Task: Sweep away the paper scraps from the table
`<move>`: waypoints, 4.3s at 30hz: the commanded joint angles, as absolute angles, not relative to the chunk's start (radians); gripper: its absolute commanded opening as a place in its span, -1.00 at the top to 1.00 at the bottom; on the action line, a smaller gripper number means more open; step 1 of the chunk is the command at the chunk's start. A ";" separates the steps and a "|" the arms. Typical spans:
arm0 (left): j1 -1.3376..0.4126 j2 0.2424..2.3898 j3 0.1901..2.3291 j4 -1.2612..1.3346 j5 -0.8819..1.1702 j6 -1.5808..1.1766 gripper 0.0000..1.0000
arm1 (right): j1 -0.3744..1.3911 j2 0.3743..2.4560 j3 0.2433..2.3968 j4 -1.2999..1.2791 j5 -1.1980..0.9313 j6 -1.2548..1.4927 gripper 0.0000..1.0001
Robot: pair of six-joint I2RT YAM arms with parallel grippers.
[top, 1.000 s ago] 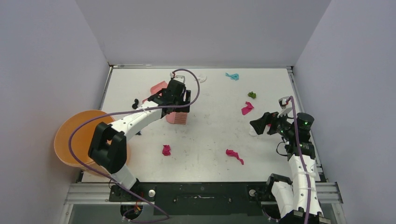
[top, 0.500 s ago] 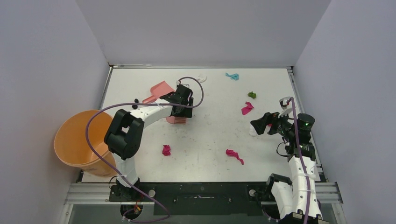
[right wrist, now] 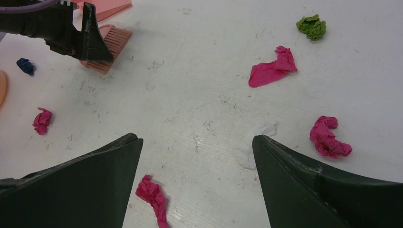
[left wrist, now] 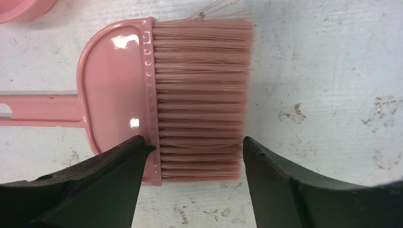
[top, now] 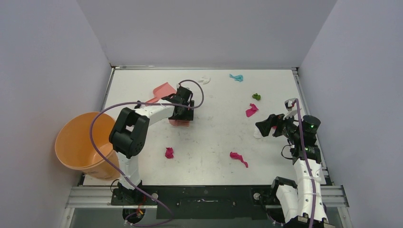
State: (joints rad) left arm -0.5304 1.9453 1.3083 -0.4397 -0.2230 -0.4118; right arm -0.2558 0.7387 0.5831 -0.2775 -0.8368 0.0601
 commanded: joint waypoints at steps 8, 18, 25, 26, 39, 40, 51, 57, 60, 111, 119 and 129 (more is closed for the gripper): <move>-0.604 1.908 1.278 -0.359 -0.048 -0.488 -0.37 | -0.270 0.743 0.587 -0.221 -0.818 0.027 -0.80; -0.793 1.853 1.201 -0.255 0.116 -0.629 -0.34 | -0.274 0.756 0.588 -0.221 -0.818 0.031 -0.80; -0.816 1.762 1.358 -0.364 0.051 -0.583 -0.38 | -0.281 0.749 0.590 -0.227 -0.821 0.030 -0.80; -0.815 1.754 1.381 -0.401 0.017 -0.547 -0.39 | -0.282 0.745 0.592 -0.228 -0.822 0.029 -0.80; -0.677 1.770 1.271 -0.369 -0.200 -0.317 -0.67 | -0.284 0.733 0.596 -0.238 -0.856 0.021 -0.80; -0.680 1.768 1.250 -0.343 -0.181 -0.293 -0.66 | -0.284 0.731 0.597 -0.239 -0.855 0.018 -0.80; -0.696 1.725 1.092 -0.210 0.066 -0.200 -0.63 | -0.292 0.723 0.603 -0.251 -0.870 0.013 -0.80; -0.699 1.726 1.049 -0.174 0.102 -0.179 -0.63 | -0.295 0.718 0.604 -0.249 -0.874 0.011 -0.80; -0.701 1.735 1.049 -0.181 0.087 -0.186 -0.62 | -0.295 0.714 0.605 -0.254 -0.872 0.008 -0.80; -0.832 1.633 0.834 -0.031 0.013 -0.483 -0.67 | -0.301 0.728 0.586 -0.224 -0.794 0.000 -0.80; -1.041 1.605 0.766 0.219 0.072 -0.696 -0.65 | -0.302 0.740 0.580 -0.212 -0.764 -0.002 -0.80; -1.125 1.539 0.837 0.118 -0.113 -0.789 -0.61 | -0.254 0.817 0.622 -0.249 -0.822 -0.072 -0.80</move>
